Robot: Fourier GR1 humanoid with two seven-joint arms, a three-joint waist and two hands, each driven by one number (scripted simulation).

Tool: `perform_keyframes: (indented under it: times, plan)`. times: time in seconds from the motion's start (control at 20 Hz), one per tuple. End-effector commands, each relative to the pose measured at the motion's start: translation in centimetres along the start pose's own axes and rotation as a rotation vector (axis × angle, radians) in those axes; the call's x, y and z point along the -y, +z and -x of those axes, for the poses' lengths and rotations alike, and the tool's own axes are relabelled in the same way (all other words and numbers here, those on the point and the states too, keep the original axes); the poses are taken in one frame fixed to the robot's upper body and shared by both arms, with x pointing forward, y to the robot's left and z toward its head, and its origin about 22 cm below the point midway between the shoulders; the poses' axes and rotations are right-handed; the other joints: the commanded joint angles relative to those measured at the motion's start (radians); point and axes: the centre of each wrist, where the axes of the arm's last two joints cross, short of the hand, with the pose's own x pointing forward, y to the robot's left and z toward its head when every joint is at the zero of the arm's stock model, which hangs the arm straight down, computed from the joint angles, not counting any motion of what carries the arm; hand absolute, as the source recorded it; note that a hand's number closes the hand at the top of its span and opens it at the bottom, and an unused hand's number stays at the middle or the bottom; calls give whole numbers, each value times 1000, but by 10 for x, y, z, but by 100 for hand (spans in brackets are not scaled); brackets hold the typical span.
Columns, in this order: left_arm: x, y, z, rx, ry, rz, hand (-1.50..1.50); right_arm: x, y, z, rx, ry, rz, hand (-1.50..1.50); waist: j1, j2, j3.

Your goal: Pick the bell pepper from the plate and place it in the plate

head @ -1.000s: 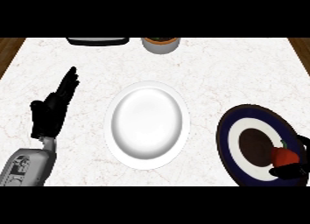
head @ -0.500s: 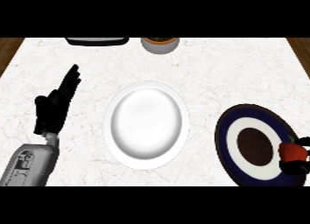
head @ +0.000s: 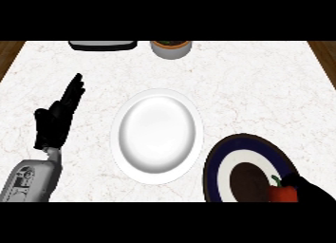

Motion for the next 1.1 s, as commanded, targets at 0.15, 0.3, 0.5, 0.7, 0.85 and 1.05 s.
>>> perform_keyframes:
  times: [0.15,0.3,0.5,0.7,0.85,1.05]
  plan:
    - [-4,-6,-10,-5,0,-8,0,30,35,-30,238,-79,340,150,-2,-2,3]
    - [2,1,-6,-11,-6,-2,0,43,63,-45,345,-156,446,150,-3,-4,3]
    - [3,4,0,-3,-15,9,0,67,75,-67,479,-159,516,150,16,3,3]
    - [-2,3,-13,-15,-1,17,0,86,107,-89,590,-249,493,150,25,2,3]
    - [0,-4,-9,13,-14,0,0,67,105,-135,619,-279,415,150,30,7,3]
    - [17,-10,-4,6,-2,13,0,57,77,-190,600,-293,325,150,32,11,4]
